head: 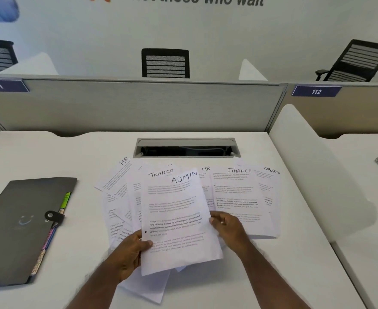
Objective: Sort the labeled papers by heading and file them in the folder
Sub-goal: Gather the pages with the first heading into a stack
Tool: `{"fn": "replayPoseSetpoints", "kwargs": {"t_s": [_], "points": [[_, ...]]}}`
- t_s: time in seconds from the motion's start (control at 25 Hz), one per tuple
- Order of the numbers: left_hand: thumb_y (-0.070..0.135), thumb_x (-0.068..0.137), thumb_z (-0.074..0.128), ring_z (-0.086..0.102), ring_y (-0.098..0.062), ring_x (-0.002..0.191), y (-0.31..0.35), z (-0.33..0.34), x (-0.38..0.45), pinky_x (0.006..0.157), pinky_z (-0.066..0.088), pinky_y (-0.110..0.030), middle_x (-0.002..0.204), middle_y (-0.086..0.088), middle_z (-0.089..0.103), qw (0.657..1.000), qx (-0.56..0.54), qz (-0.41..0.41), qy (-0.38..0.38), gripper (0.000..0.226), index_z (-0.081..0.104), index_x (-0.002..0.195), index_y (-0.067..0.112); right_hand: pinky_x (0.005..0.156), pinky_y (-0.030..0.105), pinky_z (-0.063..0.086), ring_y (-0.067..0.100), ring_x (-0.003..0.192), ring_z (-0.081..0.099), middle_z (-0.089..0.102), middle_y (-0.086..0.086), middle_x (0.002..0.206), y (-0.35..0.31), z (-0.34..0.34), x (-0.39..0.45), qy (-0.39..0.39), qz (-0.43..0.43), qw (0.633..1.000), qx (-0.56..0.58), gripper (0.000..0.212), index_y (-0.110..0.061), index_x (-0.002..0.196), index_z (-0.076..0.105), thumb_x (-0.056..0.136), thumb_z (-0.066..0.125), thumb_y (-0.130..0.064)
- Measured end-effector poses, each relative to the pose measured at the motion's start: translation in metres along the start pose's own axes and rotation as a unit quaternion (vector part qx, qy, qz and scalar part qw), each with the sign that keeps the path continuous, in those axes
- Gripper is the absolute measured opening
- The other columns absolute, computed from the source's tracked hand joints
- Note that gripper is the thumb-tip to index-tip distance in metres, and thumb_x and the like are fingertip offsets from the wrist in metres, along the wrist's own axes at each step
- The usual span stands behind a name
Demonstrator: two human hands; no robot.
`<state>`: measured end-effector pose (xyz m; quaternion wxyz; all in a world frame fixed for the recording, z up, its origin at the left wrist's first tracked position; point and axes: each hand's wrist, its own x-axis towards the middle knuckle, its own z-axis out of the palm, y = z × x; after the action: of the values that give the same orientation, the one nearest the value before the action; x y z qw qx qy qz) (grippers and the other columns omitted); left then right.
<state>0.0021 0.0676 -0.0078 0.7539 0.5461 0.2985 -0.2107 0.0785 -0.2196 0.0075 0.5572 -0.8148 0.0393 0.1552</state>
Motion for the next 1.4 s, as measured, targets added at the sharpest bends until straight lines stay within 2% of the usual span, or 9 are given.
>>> {"fn": "replayPoseSetpoints", "kwargs": {"t_s": [0.16,0.28,0.48,0.72,0.88,0.96,1.12,1.24,1.4], "points": [[-0.007,0.097,0.05,0.065,-0.033,0.106,0.01,-0.007,0.002,0.087,0.055,-0.047,0.117,-0.011,0.072,0.999,0.001,0.032,0.033,0.034,0.062,0.121,0.013,0.117,0.045,0.019,0.024,0.148,0.018,0.024,-0.002,0.16,0.03,-0.017,0.006,0.072,-0.007,0.907,-0.414,0.062,-0.028,0.149,0.03,0.095,0.03,-0.058],[-0.007,0.097,0.05,0.065,-0.031,0.102,0.013,-0.009,0.004,0.081,0.055,-0.041,0.115,-0.009,0.071,0.998,-0.003,0.044,0.048,0.032,0.062,0.12,0.012,0.116,0.058,0.011,0.029,0.15,0.007,0.01,-0.002,0.163,0.055,-0.023,0.003,0.038,0.042,0.872,-0.487,0.105,-0.03,0.153,0.017,0.069,-0.023,-0.079],[-0.007,0.097,0.05,0.066,-0.031,0.103,0.015,-0.012,0.006,0.079,0.055,-0.041,0.116,-0.01,0.071,0.998,0.005,0.046,0.051,0.033,0.06,0.123,0.01,0.116,0.059,0.011,0.029,0.15,0.004,-0.003,-0.002,0.164,0.071,-0.032,-0.001,0.058,0.155,0.856,-0.49,0.068,-0.032,0.154,0.002,0.095,0.016,-0.063],[-0.005,0.097,0.051,0.066,-0.031,0.105,0.024,-0.013,0.008,0.078,0.056,-0.042,0.117,-0.009,0.072,0.998,0.013,0.044,0.052,0.032,0.061,0.122,0.012,0.116,0.057,0.016,0.03,0.149,0.007,0.005,0.004,0.164,0.067,-0.053,-0.009,0.104,0.195,0.838,-0.499,0.065,-0.027,0.154,0.009,0.098,0.021,-0.057],[-0.004,0.097,0.052,0.069,-0.029,0.106,0.022,-0.005,0.006,0.075,0.06,-0.04,0.112,-0.004,0.077,0.998,0.033,0.039,0.023,0.032,0.063,0.121,0.015,0.111,0.044,0.032,0.022,0.14,0.035,0.046,-0.002,0.146,0.044,-0.034,-0.005,0.17,-0.036,0.947,-0.269,0.049,-0.022,0.14,0.047,0.096,0.051,-0.041],[-0.002,0.097,0.053,0.068,-0.03,0.111,0.021,0.003,0.007,0.084,0.059,-0.044,0.116,-0.004,0.075,0.998,0.054,0.036,0.004,0.034,0.063,0.124,0.017,0.099,0.034,0.046,0.016,0.117,0.058,0.059,-0.007,0.127,0.014,-0.02,-0.009,0.083,-0.006,0.996,-0.027,0.043,-0.023,0.135,0.052,0.094,0.056,-0.038],[0.003,0.098,0.054,0.067,-0.027,0.115,0.016,0.016,0.003,0.096,0.056,-0.049,0.122,-0.001,0.073,0.993,0.104,0.042,-0.026,0.034,0.062,0.126,0.022,0.091,0.045,0.055,0.022,0.104,0.069,0.072,-0.003,0.117,-0.002,-0.007,-0.009,-0.095,0.096,0.97,0.203,0.03,-0.024,0.124,0.062,0.094,0.058,-0.031],[0.016,0.099,0.058,0.071,-0.025,0.108,0.02,0.016,-0.004,0.09,0.059,-0.045,0.118,0.0,0.075,0.989,0.127,0.073,-0.034,0.026,0.064,0.123,0.022,0.086,0.039,0.057,0.02,0.097,0.071,0.074,-0.002,0.11,0.017,-0.007,-0.005,-0.012,0.098,0.978,0.185,0.022,-0.018,0.11,0.069,0.091,0.062,-0.011],[0.024,0.093,0.065,0.066,-0.029,0.111,0.02,-0.018,0.017,0.098,0.054,-0.046,0.124,-0.005,0.068,0.908,0.322,0.122,0.238,0.032,0.065,0.123,0.013,0.091,0.039,0.053,0.019,0.098,0.067,0.071,-0.005,0.11,0.036,-0.029,-0.003,0.118,0.084,0.968,0.205,0.019,-0.016,0.105,0.07,0.091,0.06,-0.007]]}}
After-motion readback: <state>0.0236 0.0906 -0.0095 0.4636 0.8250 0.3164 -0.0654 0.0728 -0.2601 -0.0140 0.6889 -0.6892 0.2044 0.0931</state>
